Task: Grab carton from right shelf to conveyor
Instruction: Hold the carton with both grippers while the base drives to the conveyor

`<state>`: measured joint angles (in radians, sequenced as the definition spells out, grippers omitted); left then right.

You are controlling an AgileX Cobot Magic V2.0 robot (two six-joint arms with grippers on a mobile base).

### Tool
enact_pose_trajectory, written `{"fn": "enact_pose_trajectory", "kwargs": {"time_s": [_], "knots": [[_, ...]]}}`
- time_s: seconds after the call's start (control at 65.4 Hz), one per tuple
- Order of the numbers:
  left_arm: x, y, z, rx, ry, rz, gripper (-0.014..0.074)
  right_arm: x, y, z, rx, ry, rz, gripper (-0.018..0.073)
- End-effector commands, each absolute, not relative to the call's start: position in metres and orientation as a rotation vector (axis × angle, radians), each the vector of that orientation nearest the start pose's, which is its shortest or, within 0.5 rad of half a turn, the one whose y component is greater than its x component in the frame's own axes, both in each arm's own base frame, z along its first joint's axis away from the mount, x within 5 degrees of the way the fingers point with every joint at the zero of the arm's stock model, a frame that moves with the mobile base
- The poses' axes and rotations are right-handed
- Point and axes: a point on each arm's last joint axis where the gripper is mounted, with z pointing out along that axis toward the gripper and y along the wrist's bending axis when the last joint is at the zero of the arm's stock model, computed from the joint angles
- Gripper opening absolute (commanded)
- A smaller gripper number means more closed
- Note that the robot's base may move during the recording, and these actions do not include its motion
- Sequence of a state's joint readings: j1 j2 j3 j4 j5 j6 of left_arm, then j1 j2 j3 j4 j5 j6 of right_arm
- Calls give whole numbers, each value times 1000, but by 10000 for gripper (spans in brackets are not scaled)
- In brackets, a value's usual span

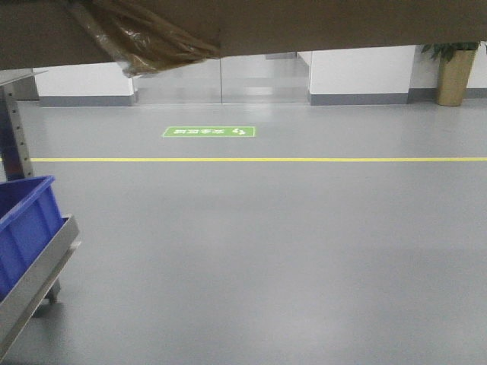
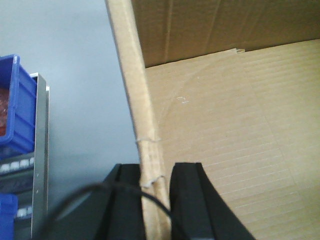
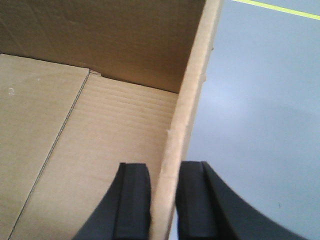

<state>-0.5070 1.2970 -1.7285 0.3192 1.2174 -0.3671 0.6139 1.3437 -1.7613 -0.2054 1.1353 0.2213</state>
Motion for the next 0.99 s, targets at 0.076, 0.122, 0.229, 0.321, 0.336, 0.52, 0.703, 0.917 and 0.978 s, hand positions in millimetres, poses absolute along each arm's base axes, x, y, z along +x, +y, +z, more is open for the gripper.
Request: {"fn": "enact_pose_trajectory", "kwargs": {"time_s": [0.076,0.122,0.229,0.321,0.336,0.52,0.703,0.917,0.978], "knots": [[214,-102,500,161,2169,-218,-19,219,137,505,-416,2054,280,-59],[214,-102,500,161,2169,-218,-19,219,137,505,-416,2054,280,-59],[214,-102,500,161,2169,-218,-19,219,137,505,-416,2054,280,-59],[214,-102,500,161,2169,-218,-19,219,138,505,-416,2053,281,-59],[214,-102,500,161,2169,-218,-19,219,138,505,-416,2051,282,-59],[214,-102,500,161,2169,-218,-19,219,138,505,-416,2051,282,-59],[214,-102,500,161,2169,-218,-19,219,138,505,-416,2051,282,-59],[214,-102,500,161,2169,-218,-19,219,138,505,-416,2051,282,-59],[214,-101,500,161,2168,-215,-19,219,138,505,-416,2051,282,-59]]}}
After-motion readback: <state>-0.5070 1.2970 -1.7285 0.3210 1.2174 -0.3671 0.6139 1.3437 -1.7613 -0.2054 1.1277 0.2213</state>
